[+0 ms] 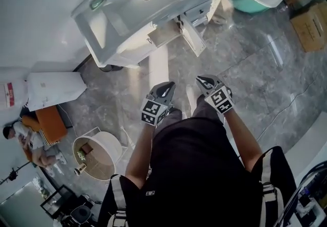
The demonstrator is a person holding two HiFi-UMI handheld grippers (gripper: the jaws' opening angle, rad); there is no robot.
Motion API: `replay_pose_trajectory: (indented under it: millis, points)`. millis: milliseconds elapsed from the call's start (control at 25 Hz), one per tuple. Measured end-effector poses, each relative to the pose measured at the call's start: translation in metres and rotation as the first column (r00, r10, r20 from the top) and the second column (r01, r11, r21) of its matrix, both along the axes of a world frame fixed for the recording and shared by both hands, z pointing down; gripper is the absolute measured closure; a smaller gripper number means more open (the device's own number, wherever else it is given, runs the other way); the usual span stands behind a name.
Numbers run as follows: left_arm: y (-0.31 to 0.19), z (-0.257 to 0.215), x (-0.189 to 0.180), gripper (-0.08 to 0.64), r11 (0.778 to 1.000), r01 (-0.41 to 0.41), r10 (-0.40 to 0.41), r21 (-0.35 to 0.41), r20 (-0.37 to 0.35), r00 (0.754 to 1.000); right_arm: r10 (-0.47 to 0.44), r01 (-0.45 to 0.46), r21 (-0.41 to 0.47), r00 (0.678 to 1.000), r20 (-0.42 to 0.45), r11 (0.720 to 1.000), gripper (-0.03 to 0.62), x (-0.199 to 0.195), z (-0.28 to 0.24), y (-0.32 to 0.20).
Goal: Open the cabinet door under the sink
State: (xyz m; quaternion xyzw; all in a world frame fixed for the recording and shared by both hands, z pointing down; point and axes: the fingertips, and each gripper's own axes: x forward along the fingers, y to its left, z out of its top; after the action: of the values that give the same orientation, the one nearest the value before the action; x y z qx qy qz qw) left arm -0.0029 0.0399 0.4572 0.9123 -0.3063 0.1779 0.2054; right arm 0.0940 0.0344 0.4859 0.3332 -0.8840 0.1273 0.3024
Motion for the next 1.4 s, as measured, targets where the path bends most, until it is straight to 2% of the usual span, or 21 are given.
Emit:
replay_pose_trajectory:
  millis: [160,360,560,960,1400]
  points:
    - [0.022,-0.001,-0.031,0.541,1.000,-0.007,0.007,0.002,-0.009,1.000,0.026,-0.026,0.003,1.000,-0.017,1.000,0.506,-0.020,0.001,0.027]
    - [0.027,-0.015,-0.062,0.541,0.999,-0.026,0.026,0.027,-0.018,0.999,0.096,-0.095,0.052,0.995,-0.016,0.994,0.506,-0.033,-0.012,0.030]
    - [0.034,-0.020,-0.092,0.541,0.998,-0.050,0.051,0.043,-0.016,0.999,0.124,-0.122,0.088,0.992,-0.015,0.989,0.506,-0.059,-0.022,0.038]
    - [0.041,-0.025,-0.114,0.541,0.998,0.013,-0.011,0.055,-0.044,0.999,0.104,-0.100,0.134,0.994,-0.022,0.986,0.506,-0.076,-0.038,0.047]
    - [0.043,-0.030,-0.109,0.541,0.998,-0.009,0.013,0.064,-0.048,0.999,0.139,-0.131,0.151,0.989,-0.041,0.980,0.506,-0.065,-0.042,0.050]
